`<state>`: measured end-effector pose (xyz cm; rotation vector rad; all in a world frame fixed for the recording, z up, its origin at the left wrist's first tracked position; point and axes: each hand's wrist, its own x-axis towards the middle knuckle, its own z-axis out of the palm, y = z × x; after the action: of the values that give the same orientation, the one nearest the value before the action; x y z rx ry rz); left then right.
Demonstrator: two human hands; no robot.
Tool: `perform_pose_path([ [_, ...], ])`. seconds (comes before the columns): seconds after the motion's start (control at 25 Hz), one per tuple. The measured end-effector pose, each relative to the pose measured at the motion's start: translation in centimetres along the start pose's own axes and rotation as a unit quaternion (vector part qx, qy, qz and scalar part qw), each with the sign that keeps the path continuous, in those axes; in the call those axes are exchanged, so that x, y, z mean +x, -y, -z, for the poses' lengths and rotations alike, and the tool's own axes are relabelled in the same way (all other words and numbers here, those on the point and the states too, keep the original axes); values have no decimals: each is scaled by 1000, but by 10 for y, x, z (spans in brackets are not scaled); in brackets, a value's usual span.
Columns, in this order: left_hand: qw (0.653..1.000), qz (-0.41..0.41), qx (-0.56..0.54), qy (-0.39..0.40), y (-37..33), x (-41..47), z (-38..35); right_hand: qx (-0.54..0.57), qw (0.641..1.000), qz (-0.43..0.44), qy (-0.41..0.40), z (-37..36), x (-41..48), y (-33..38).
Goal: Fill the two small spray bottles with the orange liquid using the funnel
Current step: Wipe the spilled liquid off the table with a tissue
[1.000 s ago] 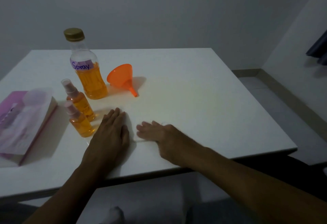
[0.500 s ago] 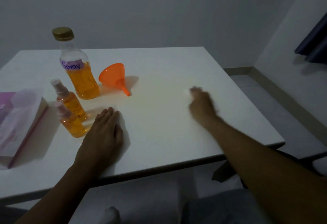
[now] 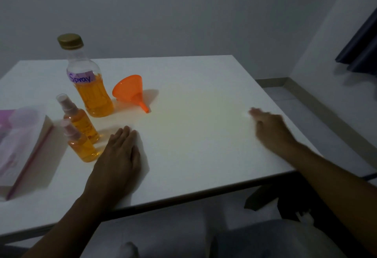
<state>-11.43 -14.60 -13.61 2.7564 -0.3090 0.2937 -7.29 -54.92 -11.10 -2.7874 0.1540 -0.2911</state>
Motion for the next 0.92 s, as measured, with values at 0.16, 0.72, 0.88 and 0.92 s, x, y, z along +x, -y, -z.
perform_pose_path([
  [0.16, 1000, -3, 3, -3, -1, 0, -2, -6, 985, -174, -21, -6, 48, 8],
  [0.72, 1000, -1, -6, 8, -1, 1, 5, 64, 945, 286, 145, -70, -82, 222],
  [0.88, 1000, -16, 13, 11, 0, -5, 8, -12, 954, 264, 142, -46, -69, 137],
  [0.92, 1000, -18, 13, 11, -1, -6, 9, -40, 973, 191, 120, -34, -55, 101],
])
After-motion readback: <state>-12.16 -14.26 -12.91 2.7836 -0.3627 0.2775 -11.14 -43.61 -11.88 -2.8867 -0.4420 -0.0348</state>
